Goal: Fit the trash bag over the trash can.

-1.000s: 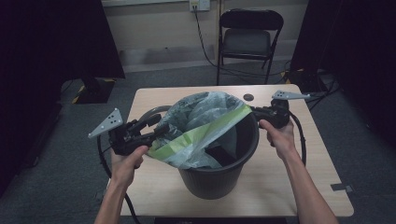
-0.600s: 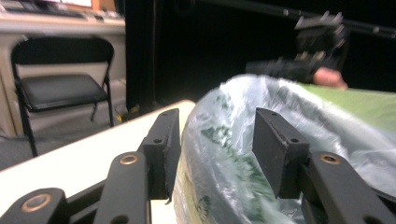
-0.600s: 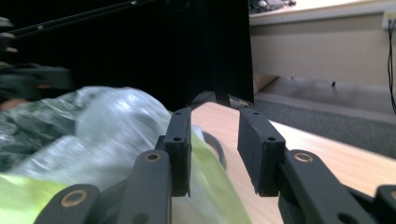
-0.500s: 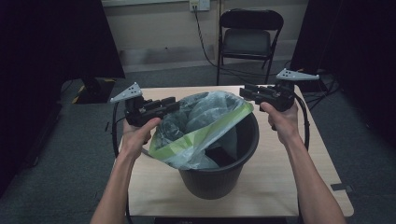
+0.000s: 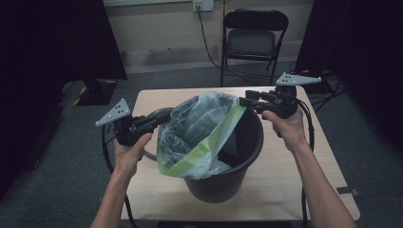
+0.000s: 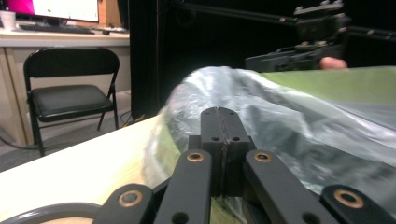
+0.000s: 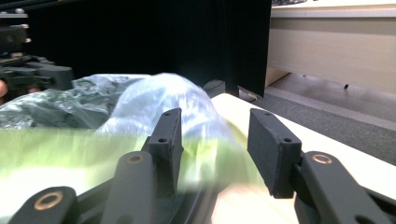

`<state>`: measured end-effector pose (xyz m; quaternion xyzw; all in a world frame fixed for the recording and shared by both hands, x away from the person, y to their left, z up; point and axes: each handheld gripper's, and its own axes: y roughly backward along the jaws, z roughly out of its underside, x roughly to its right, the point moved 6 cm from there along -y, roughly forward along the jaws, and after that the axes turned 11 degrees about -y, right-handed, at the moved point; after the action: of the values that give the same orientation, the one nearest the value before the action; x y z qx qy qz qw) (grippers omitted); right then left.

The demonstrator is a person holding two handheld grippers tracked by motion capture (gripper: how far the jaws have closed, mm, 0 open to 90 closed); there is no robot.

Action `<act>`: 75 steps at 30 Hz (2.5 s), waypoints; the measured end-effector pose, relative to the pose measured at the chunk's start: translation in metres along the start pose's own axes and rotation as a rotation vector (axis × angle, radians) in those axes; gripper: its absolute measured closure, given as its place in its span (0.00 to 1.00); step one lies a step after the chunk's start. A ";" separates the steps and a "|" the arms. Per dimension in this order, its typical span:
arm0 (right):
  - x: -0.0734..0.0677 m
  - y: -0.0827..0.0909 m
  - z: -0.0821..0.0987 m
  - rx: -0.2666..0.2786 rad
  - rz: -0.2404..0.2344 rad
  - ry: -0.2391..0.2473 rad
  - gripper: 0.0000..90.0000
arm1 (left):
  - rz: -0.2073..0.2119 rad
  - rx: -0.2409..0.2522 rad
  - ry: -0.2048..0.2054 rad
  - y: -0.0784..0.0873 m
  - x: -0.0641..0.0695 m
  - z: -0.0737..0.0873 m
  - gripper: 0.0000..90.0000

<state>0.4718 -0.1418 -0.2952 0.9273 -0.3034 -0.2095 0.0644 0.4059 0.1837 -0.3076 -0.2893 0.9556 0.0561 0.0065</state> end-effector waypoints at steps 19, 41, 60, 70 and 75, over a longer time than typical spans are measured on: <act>0.000 -0.029 -0.014 -0.079 -0.077 -0.003 0.62 | -0.031 -0.008 0.035 -0.022 -0.018 -0.010 0.75; -0.001 -0.029 -0.018 -0.078 -0.020 0.033 1.00 | -0.030 0.003 0.075 -0.018 -0.009 0.005 0.71; 0.053 0.012 0.052 0.047 0.033 -0.155 1.00 | -0.036 0.024 0.067 0.002 0.005 0.007 0.71; 0.049 0.006 0.048 0.048 0.025 -0.141 0.89 | -0.011 0.011 0.070 0.008 0.003 0.004 0.70; 0.044 0.011 0.026 0.067 0.040 -0.114 0.79 | -0.008 0.032 0.085 -0.001 -0.015 -0.011 0.69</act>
<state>0.4866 -0.1766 -0.3317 0.9093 -0.3320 -0.2503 0.0201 0.4195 0.1902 -0.2961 -0.2951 0.9546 0.0283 -0.0294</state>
